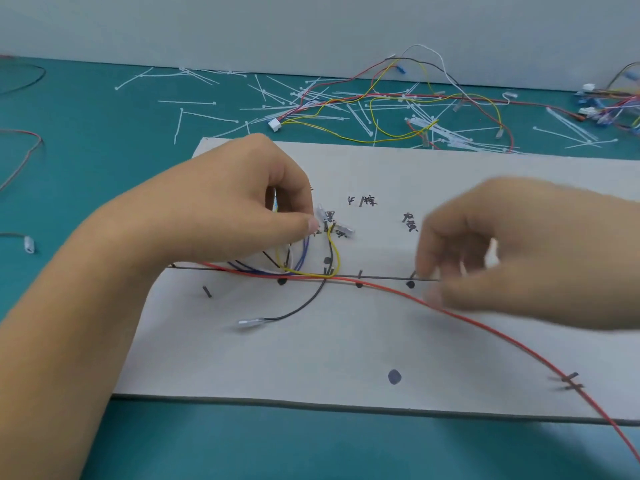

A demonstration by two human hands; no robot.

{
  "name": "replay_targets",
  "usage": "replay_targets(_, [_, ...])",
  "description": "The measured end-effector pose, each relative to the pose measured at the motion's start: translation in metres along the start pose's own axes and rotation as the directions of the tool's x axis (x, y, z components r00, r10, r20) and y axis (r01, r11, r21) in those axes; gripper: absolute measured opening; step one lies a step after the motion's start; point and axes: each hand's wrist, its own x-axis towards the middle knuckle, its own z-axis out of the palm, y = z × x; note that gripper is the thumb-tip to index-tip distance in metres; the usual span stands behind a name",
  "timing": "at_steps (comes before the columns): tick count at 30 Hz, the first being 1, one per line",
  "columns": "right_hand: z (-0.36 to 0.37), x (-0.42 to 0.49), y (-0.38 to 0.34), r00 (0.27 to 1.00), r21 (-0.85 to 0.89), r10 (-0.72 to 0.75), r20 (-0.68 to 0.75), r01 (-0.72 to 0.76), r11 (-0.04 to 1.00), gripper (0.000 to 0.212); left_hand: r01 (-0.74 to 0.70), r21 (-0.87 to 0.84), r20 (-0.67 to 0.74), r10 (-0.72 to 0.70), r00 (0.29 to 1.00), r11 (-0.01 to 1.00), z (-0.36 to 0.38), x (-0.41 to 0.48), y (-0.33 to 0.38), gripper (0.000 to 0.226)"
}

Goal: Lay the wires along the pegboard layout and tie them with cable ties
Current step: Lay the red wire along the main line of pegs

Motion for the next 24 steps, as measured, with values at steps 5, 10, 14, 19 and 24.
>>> replay_targets(5, [0.028, -0.026, 0.019, 0.992, -0.08, 0.122, -0.021, -0.123, 0.989, 0.057, -0.03, -0.013, -0.021, 0.03, 0.999, 0.999, 0.001, 0.001, 0.0, 0.011])
replay_targets(10, [0.032, -0.031, 0.023, 0.987, -0.077, 0.12, -0.109, -0.129, 0.989, 0.028, -0.07, -0.1, 0.069, 0.077, 0.995, 0.993, 0.0, -0.001, 0.002, 0.012])
replay_targets(14, [0.034, -0.033, 0.025, 0.985, -0.079, 0.135, -0.11, -0.144, 0.986, 0.017, -0.093, -0.124, 0.074, 0.102, 0.992, 0.988, -0.002, 0.0, 0.0, 0.016])
replay_targets(19, [0.037, -0.033, 0.025, 0.976, -0.103, 0.159, -0.151, -0.176, 0.979, 0.011, -0.099, -0.113, 0.094, 0.11, 0.989, 0.989, -0.009, 0.0, -0.004, 0.018])
replay_targets(24, [0.031, -0.03, 0.027, 0.973, 0.013, 0.14, -0.183, -0.141, 0.99, 0.024, 0.012, -0.056, 0.238, 0.002, 0.971, 0.998, -0.02, -0.01, -0.006, 0.04])
